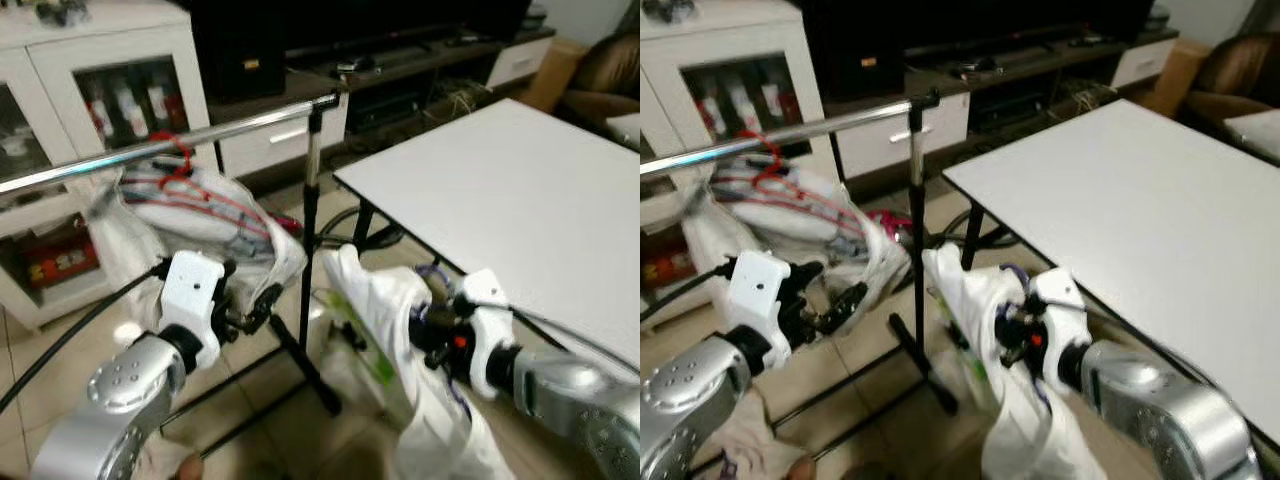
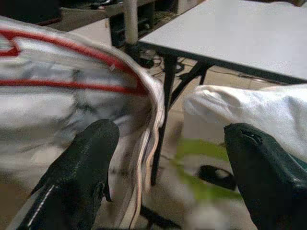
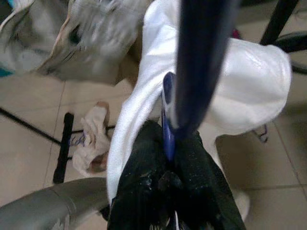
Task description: Hang hanger
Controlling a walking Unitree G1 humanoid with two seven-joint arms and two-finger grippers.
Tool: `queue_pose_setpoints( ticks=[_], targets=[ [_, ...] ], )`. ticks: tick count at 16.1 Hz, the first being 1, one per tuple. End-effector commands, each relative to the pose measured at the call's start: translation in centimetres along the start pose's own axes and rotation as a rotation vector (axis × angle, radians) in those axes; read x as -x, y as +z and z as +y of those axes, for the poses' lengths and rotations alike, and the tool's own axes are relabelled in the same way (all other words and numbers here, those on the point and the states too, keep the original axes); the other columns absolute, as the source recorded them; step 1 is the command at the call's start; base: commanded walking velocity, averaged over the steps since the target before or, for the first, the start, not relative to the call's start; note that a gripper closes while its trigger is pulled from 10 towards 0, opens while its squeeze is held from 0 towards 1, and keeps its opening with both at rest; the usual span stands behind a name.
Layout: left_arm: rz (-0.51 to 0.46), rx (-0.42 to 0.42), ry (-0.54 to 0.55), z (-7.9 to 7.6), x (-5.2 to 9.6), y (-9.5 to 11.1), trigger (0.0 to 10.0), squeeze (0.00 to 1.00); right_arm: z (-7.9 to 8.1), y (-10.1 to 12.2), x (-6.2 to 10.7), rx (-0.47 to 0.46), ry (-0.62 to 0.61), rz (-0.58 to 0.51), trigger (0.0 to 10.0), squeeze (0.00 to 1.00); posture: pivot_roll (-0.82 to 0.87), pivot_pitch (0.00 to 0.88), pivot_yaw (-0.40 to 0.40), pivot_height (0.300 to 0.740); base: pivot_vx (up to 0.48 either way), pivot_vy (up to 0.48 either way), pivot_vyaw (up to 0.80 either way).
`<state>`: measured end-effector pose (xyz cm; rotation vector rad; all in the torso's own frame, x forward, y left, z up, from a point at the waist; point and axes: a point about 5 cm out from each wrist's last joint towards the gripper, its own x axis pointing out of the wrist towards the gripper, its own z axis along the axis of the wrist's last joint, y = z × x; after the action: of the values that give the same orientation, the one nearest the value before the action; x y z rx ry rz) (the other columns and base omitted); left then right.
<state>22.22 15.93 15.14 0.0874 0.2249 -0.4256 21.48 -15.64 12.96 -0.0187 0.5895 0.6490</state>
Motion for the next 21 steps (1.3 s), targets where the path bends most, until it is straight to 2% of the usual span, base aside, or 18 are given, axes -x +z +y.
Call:
queue_pose_setpoints(
  ticks=[1, 10, 13, 15, 18, 21],
  targets=[
    [-0.005, -0.004, -0.011, -0.2, 0.0, 0.0, 10.0, 0.00, -0.4, 0.6, 0.2, 0.019, -0.007, -0.035, 10.0, 0.00, 0.10, 0.000, -0.026, 0.740, -0.262, 0.000, 0.80],
    [-0.004, -0.018, -0.027, -0.3, -0.3, 0.2, 10.0, 0.00, -0.9, 0.3, 0.1, 0.021, -0.023, -0.046, 10.0, 0.00, 0.10, 0.000, -0.010, 0.740, -0.265, 0.000, 0.80],
    [-0.012, -0.019, 0.005, 0.0, -0.4, 0.1, 10.0, 0.00, -1.2, 0.6, -0.2, 0.053, -0.044, -0.057, 10.0, 0.00, 0.10, 0.000, -0.011, 0.740, 0.000, 0.000, 0.80],
    [-0.019, -0.039, 0.006, -0.1, -0.4, 0.2, 10.0, 0.00, -1.3, 0.8, -0.7, 0.066, -0.055, -0.079, 10.0, 0.00, 0.10, 0.000, -0.015, 0.740, 0.000, 0.000, 0.80],
    [-0.016, -0.057, 0.011, -0.2, -0.5, 0.1, 10.0, 0.00, -0.8, 1.3, -2.2, 0.068, -0.043, -0.105, 10.0, 0.00, 0.11, 0.000, -0.020, 0.740, 0.000, -0.480, 0.80],
    [-0.020, -0.072, 0.031, 0.1, -0.5, 0.2, 10.0, 0.00, -1.0, 2.3, -3.6, 0.123, -0.036, -0.125, 10.0, 0.00, 0.11, 0.000, -0.030, 0.740, 0.000, -0.320, 0.80]
  ],
)
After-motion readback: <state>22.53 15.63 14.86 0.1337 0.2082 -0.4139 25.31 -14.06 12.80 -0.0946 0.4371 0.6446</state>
